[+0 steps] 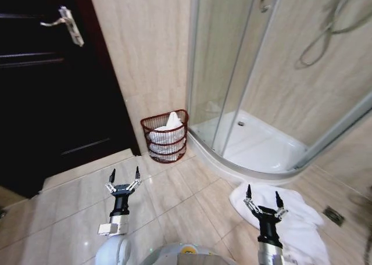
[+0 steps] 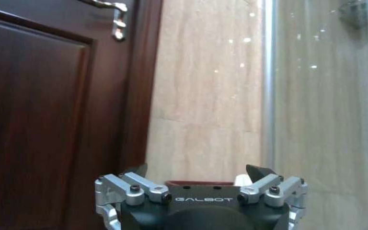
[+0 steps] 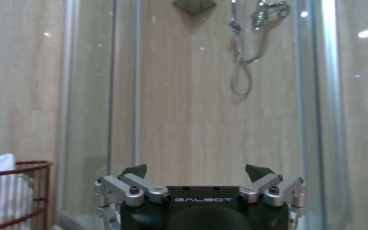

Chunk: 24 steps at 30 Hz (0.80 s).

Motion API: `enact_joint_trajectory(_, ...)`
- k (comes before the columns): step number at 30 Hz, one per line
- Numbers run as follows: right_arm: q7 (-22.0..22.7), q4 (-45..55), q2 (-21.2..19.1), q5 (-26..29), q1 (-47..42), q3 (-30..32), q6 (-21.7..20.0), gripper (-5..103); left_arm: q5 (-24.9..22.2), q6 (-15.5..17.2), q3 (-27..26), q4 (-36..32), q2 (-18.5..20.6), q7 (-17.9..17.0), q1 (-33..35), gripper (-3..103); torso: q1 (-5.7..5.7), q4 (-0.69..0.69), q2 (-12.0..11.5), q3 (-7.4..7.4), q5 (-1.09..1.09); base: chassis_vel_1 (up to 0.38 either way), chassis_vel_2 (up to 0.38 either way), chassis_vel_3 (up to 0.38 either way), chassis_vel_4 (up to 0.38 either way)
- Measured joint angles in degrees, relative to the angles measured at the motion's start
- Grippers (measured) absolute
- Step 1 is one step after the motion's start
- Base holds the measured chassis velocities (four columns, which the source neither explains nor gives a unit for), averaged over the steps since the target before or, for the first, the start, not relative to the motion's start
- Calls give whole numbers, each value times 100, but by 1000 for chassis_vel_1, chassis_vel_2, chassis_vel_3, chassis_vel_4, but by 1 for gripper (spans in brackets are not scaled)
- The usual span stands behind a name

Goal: Discard the used towel into the hamper.

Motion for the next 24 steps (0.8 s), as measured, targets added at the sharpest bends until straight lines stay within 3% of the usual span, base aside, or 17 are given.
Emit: enact_joint_trajectory(24, 308, 27, -74, 71, -18, 17, -21, 100, 134, -20, -12, -16, -54, 100, 16, 100, -1, 0, 26, 21, 0, -81, -80, -82, -79)
